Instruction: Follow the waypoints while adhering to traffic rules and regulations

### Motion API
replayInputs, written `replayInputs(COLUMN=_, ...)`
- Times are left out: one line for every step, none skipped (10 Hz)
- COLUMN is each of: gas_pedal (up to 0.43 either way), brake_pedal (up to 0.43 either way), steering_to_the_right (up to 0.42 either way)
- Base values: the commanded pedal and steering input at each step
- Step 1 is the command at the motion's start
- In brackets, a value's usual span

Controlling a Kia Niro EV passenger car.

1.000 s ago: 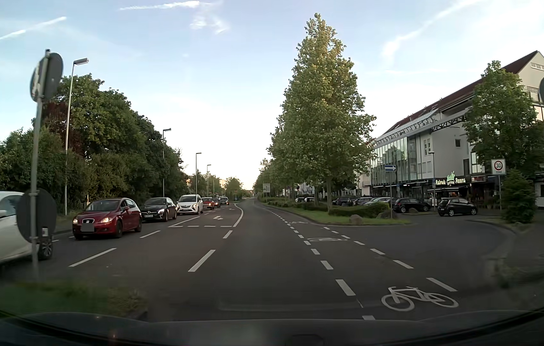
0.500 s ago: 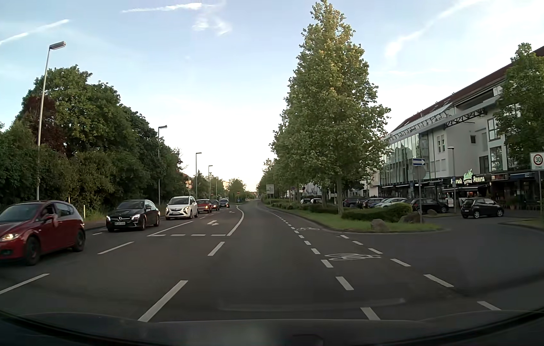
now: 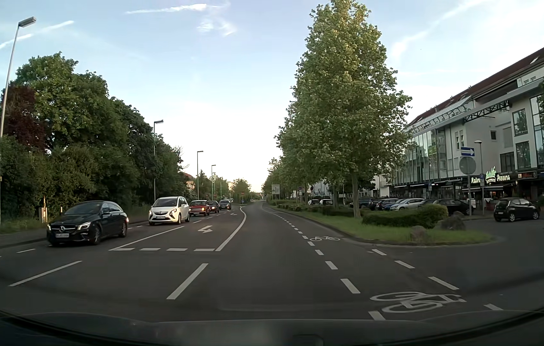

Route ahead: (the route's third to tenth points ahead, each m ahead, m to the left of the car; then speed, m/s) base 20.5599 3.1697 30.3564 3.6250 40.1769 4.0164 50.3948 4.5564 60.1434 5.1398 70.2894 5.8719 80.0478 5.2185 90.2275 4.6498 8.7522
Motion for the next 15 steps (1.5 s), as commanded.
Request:
replayInputs(gas_pedal=0.268, brake_pedal=0.0, steering_to_the_right=-0.023)
replayInputs(gas_pedal=0.26, brake_pedal=0.0, steering_to_the_right=-0.023)
replayInputs(gas_pedal=0.24, brake_pedal=0.0, steering_to_the_right=-0.021)
replayInputs(gas_pedal=0.228, brake_pedal=0.0, steering_to_the_right=-0.02)
replayInputs(gas_pedal=0.228, brake_pedal=0.0, steering_to_the_right=-0.018)
replayInputs(gas_pedal=0.197, brake_pedal=0.0, steering_to_the_right=-0.017)
replayInputs(gas_pedal=0.177, brake_pedal=0.0, steering_to_the_right=-0.016)
replayInputs(gas_pedal=0.177, brake_pedal=0.0, steering_to_the_right=-0.016)
replayInputs(gas_pedal=0.177, brake_pedal=0.0, steering_to_the_right=-0.016)
replayInputs(gas_pedal=0.177, brake_pedal=0.0, steering_to_the_right=-0.015)
replayInputs(gas_pedal=0.177, brake_pedal=0.0, steering_to_the_right=-0.016)
replayInputs(gas_pedal=0.177, brake_pedal=0.0, steering_to_the_right=-0.016)
replayInputs(gas_pedal=0.177, brake_pedal=0.0, steering_to_the_right=-0.015)
replayInputs(gas_pedal=0.177, brake_pedal=0.0, steering_to_the_right=-0.014)
replayInputs(gas_pedal=0.177, brake_pedal=0.0, steering_to_the_right=-0.014)
